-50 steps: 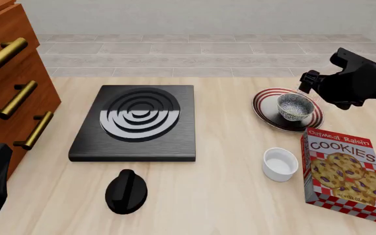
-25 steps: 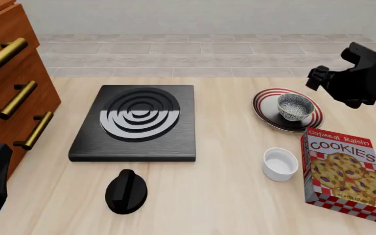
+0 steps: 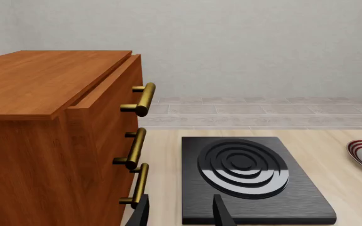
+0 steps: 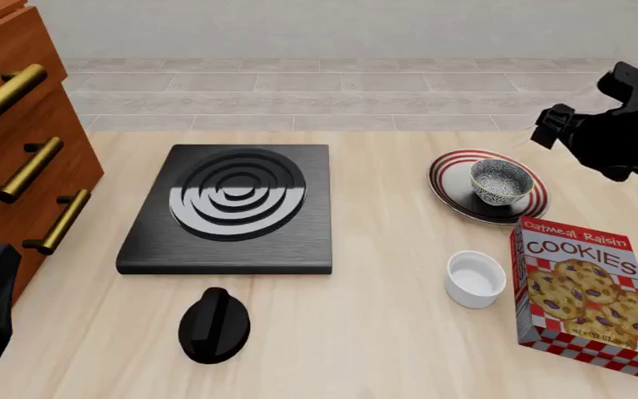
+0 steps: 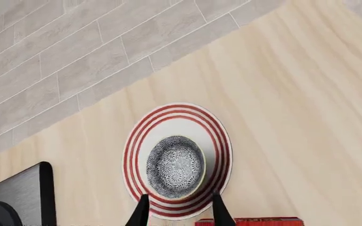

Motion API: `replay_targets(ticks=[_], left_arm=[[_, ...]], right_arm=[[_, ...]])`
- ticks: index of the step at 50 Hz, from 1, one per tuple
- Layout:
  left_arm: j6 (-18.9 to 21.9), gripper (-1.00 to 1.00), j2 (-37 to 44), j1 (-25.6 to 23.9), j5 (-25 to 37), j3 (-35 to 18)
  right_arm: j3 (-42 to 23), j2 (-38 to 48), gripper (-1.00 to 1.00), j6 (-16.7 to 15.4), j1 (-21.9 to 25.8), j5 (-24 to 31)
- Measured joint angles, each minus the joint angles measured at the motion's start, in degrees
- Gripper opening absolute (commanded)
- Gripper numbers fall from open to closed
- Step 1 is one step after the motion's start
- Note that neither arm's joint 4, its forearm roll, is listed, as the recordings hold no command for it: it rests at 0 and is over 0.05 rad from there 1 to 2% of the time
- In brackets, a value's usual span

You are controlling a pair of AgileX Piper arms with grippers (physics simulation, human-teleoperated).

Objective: Pick the akita bowl next to the ramekin and place it on the plate.

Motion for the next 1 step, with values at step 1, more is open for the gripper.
replay_targets(ticks=[1], left_arm=[[0.00, 1.00, 0.00, 0.00, 0.00, 0.00]], right_arm=[[0.06, -0.19, 1.00, 0.02, -0.02, 0.07]])
